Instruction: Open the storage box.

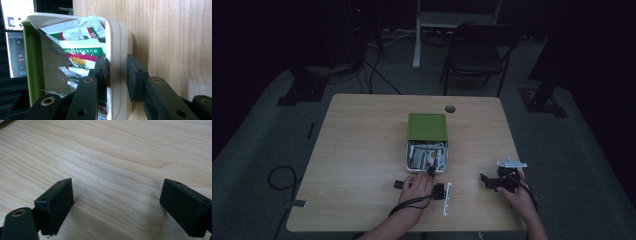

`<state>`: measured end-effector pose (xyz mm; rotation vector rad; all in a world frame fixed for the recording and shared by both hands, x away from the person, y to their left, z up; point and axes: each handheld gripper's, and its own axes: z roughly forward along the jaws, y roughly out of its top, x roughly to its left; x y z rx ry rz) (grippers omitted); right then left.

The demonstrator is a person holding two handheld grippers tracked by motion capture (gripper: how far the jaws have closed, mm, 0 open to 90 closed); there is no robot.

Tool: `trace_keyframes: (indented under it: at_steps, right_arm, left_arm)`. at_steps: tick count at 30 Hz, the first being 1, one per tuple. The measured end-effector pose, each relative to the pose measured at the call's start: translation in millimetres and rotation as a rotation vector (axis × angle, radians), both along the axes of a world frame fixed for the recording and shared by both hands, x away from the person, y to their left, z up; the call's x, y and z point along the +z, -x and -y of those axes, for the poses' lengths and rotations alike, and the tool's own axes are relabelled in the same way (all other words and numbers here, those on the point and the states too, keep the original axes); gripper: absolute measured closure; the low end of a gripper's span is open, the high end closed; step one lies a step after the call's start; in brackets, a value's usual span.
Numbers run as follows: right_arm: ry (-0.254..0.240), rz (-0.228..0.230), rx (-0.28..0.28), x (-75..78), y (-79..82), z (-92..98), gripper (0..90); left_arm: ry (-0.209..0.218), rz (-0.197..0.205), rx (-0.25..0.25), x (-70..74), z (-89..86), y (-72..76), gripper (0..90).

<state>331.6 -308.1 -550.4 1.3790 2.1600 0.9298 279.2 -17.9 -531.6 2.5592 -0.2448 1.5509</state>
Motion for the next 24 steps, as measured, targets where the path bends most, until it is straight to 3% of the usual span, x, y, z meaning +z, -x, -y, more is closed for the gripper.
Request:
trace_keyframes:
  at_steps: [24]
  right_arm:
    - [0.001, 0.0, 0.0, 0.0, 0.0, 0.0, 11.2]
  left_arm:
    - [0.007, -0.021, -0.008, 0.2, -1.4, 20.8, 73.3]
